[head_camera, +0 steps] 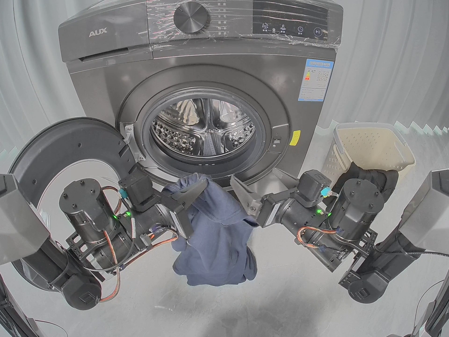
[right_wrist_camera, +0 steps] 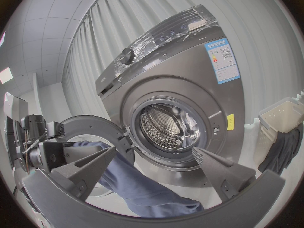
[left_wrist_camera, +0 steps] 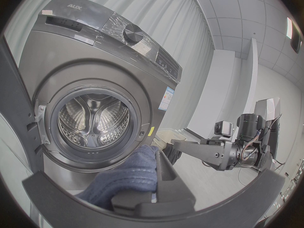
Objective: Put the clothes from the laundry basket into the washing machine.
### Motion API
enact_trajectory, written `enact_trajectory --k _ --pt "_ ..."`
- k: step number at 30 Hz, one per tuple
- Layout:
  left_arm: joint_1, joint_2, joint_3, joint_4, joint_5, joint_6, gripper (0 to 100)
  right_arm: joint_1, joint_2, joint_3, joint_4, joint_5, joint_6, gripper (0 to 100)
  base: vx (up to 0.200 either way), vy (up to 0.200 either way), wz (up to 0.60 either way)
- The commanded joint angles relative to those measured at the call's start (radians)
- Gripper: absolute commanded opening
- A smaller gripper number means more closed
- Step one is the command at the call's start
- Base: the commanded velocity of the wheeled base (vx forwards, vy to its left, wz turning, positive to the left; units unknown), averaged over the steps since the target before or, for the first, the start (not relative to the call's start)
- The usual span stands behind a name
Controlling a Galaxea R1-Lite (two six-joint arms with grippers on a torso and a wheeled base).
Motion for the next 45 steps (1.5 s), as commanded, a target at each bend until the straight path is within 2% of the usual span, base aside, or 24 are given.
enact_trajectory --k 1,3,5,9,16,25,31,33,35,44,45 --pt "-0.001 -0.02 0.008 -0.007 0.006 0.006 0 -0.059 0.004 0.062 -0.023 0.006 -0.007 100 0.0 0.0 0.0" --pt "-0.003 -0.032 0.007 -0.005 0.006 0.008 0 -0.074 0.002 0.076 -0.023 0.012 -0.009 100 0.0 0.0 0.0" --pt "0.0 -0.04 -0.001 -0.005 0.006 0.009 0 -0.105 -0.004 0.106 -0.023 0.038 -0.01 100 0.0 0.0 0.0" --pt "0.002 -0.052 -0.03 -0.005 0.008 0.008 0 -0.122 -0.013 0.134 -0.023 0.041 -0.012 100 0.0 0.0 0.0" --pt "0.004 -0.083 -0.056 -0.004 0.008 0.008 0 -0.122 -0.01 0.165 -0.023 0.044 -0.015 100 0.0 0.0 0.0" --pt "0.053 -0.109 -0.072 -0.004 0.006 0.012 0 -0.12 -0.001 0.244 -0.021 0.05 -0.03 100 0.0 0.0 0.0" --pt "0.053 -0.121 -0.084 -0.004 0.006 0.012 0 -0.12 0.039 0.298 -0.023 0.073 -0.03 100 0.0 0.0 0.0" --pt "0.053 -0.121 -0.084 -0.004 0.006 0.012 0 -0.122 0.053 0.318 -0.023 0.098 -0.024 100 0.0 0.0 0.0" --pt "0.053 -0.122 -0.084 -0.004 0.006 0.012 0 -0.122 0.075 0.324 -0.023 0.115 -0.019 100 0.0 0.0 0.0" --pt "0.043 -0.124 -0.084 -0.005 0.006 0.012 0 -0.119 0.13 0.267 -0.023 0.133 -0.032 100 0.0 0.0 0.0" --pt "0.043 -0.129 -0.085 -0.005 0.006 0.012 0 -0.12 0.16 0.241 -0.023 0.149 -0.035 100 0.0 0.0 0.0"
